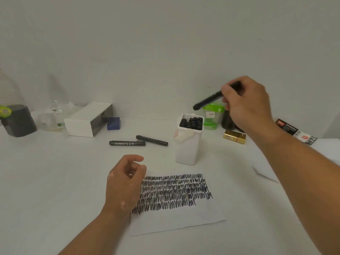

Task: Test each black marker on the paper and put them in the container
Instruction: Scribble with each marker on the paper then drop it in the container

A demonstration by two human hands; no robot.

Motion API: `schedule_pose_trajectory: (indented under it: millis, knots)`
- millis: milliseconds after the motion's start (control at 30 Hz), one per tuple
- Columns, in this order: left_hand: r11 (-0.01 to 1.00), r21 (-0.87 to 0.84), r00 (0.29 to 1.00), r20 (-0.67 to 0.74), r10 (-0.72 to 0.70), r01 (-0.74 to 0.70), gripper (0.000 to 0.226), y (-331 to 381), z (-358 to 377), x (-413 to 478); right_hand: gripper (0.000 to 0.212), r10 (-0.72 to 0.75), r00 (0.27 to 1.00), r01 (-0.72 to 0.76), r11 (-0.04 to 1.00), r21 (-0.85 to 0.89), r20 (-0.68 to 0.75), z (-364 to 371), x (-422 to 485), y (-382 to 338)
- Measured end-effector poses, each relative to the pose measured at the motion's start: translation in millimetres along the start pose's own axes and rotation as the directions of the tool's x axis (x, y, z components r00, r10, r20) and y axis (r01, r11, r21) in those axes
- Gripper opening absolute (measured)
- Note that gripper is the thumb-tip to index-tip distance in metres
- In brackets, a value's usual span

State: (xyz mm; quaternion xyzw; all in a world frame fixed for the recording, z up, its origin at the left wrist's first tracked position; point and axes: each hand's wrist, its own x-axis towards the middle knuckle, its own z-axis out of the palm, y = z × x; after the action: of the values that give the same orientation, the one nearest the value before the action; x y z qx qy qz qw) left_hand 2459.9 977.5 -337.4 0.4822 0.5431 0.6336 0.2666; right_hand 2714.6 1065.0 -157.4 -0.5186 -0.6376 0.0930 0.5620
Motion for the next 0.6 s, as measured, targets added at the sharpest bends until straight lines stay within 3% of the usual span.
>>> schedule_pose_trajectory:
  millis: [167,367,467,600]
  knots:
    - [1.0,-0.005,1.0,-0.01,-0.01,0.01,0.025,-4.9,0.0,3.5,0.025,-0.058,0.979,0.112,0.952,-0.285,0.193,42.9,41.7,-1.9]
    - [1.0,0.001,1.0,-0.004,-0.013,0.013,0.024,-9.2,0.2,6.4,0.024,0.0,0.95,0.142,0.89,-0.434,0.312,79.2,55.1,15.2]
    - [1.0,0.004,1.0,0.006,-0.015,0.015,0.024,-8.6,1.4,7.0,0.024,-0.007,0.919,0.232,0.818,-0.527,0.395,91.2,54.6,22.7]
    - [1.0,0.019,1.0,0.02,-0.017,0.016,0.019,-7.8,1.8,7.1,0.034,0.004,0.917,0.234,0.804,-0.547,0.398,100.8,50.8,35.9]
